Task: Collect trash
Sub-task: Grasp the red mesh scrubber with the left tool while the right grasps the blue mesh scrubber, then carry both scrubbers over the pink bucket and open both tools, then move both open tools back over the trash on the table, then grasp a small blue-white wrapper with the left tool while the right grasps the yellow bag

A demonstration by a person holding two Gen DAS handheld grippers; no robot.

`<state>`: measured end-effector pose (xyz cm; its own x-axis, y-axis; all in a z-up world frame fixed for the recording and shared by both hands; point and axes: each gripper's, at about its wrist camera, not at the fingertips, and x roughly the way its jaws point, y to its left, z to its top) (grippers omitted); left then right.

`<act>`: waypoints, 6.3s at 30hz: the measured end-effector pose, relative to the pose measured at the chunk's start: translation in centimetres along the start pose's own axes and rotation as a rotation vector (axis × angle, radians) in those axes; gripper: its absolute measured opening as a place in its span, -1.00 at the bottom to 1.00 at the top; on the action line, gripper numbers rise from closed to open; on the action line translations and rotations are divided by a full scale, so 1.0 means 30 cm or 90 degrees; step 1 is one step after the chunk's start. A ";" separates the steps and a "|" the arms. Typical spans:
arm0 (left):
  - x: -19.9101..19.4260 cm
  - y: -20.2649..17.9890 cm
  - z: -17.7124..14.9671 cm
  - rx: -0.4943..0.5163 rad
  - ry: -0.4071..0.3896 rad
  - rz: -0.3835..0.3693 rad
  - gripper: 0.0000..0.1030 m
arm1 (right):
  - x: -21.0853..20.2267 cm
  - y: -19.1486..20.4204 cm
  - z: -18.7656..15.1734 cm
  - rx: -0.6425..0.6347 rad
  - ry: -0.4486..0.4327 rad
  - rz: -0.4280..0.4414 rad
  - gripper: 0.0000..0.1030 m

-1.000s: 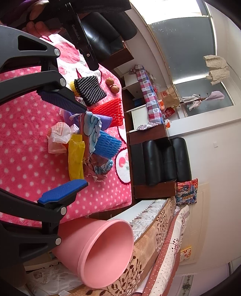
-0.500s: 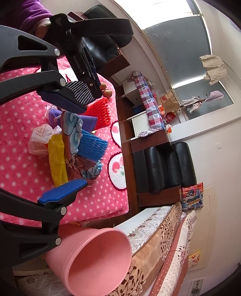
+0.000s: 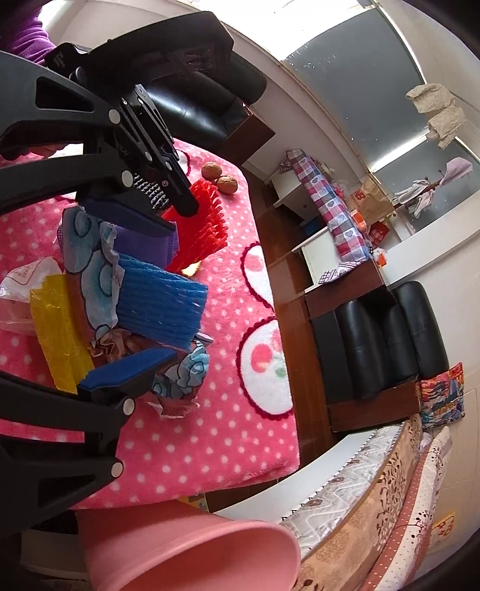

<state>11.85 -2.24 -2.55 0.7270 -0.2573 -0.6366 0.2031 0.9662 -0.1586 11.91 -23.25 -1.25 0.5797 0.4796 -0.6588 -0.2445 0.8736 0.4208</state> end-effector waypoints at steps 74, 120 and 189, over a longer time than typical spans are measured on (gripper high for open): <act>0.192 -0.764 0.147 0.048 0.050 -0.219 -0.38 | -0.510 -0.656 0.015 0.168 -0.196 -0.197 -0.31; -0.436 -0.057 0.078 -0.033 -0.148 0.027 -0.38 | -0.407 0.074 -0.045 -0.104 -0.140 -0.082 0.03; -0.285 -0.095 -0.069 -0.015 -0.059 -0.087 -0.90 | -0.070 -0.207 -0.131 0.286 0.068 0.086 -0.92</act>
<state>3.69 -2.75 1.78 0.7513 -0.3862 -0.5351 0.2903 0.9216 -0.2575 9.16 -29.34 -4.94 0.4772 0.6122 -0.6304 0.0622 0.6920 0.7192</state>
